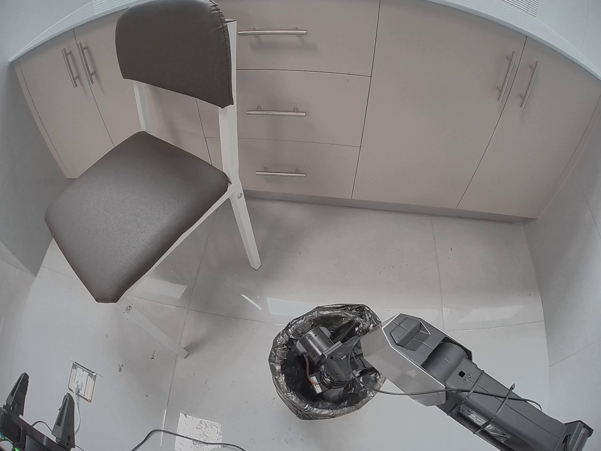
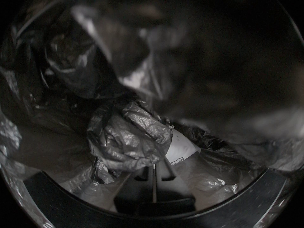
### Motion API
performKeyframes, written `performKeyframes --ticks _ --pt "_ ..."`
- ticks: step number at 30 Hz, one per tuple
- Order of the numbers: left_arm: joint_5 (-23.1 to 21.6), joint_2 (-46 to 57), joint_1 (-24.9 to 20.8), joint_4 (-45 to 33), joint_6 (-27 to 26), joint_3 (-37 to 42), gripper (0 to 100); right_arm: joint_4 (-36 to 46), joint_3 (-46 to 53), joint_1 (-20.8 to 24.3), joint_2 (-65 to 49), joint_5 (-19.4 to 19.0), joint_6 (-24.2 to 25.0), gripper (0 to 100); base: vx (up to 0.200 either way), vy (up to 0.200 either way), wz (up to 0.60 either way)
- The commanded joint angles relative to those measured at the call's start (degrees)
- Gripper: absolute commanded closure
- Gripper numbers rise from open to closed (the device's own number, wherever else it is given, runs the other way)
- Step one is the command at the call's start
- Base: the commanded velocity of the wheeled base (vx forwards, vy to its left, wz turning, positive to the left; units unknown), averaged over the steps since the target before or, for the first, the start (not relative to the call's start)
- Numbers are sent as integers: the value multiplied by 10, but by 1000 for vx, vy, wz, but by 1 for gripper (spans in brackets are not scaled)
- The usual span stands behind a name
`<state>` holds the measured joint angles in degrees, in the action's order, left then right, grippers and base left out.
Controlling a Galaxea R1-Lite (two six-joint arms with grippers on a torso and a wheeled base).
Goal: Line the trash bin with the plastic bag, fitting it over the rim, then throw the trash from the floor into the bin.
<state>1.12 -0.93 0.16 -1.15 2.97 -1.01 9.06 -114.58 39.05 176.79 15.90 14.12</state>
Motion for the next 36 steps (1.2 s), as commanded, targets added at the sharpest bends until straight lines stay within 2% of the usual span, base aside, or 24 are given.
performKeyframes --ticks 1,13,19,26,29,30,33,36 --pt "1 8 0 0 0 3 0 0 0 -1 8 0 -1 100 0 0 0" --pt "0 8 0 -1 0 3 0 -1 0 -3 8 4 -1 100 0 0 0" --pt "0 8 0 0 -2 3 0 8 0 12 -56 6 -15 100 0 0 0" --pt "0 8 0 0 -2 4 0 61 0 21 -132 23 -25 100 0 0 0" --pt "0 9 0 2 -6 5 0 77 0 23 -157 41 -29 100 0 0 0" --pt "0 9 0 2 -6 5 0 98 0 25 -177 59 -30 100 0 0 0" --pt "0 9 0 2 -6 5 0 126 0 27 -199 72 -36 100 0 0 0" --pt "0 8 0 2 -6 5 0 155 0 32 -248 99 -62 100 0 0 0"
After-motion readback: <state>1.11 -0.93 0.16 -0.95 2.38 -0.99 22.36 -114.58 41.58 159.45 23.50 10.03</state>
